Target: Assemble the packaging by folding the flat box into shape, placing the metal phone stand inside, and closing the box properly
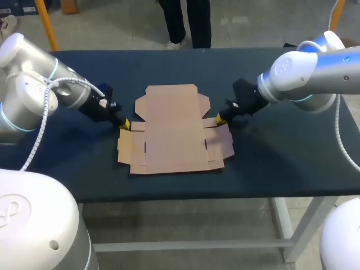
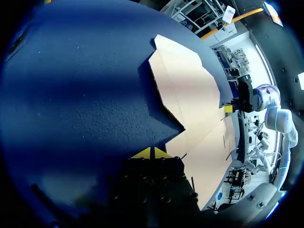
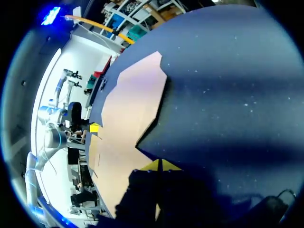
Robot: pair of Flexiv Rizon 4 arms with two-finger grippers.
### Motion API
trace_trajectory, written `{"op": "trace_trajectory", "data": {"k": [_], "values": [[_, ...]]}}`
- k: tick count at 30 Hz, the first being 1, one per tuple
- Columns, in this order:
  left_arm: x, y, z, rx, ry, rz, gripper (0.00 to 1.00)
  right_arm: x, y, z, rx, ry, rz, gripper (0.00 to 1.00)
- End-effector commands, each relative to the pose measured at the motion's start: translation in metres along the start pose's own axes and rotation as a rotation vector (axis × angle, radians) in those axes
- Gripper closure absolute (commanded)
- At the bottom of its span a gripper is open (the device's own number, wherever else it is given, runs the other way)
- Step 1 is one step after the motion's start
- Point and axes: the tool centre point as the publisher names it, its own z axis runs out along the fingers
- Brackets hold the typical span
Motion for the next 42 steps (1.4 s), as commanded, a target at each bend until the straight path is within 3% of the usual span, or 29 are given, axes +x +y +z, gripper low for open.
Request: {"op": "trace_trajectory", "data": {"k": [1,13,24,42], "values": [[-0.006,0.001,0.003,-0.004,0.024,0.002,1.00,-0.002,0.000,0.002,-0.005,0.016,-0.006,1.00],[-0.012,0.003,0.007,-0.013,0.098,0.002,1.00,0.000,-0.001,0.003,-0.012,0.026,-0.005,1.00],[-0.004,0.002,0.012,-0.047,0.176,0.073,1.00,0.002,0.000,0.006,-0.017,0.039,-0.010,1.00],[0.013,0.004,0.007,-0.032,0.125,0.075,1.00,0.011,-0.003,0.002,-0.061,0.045,-0.016,1.00]]}}
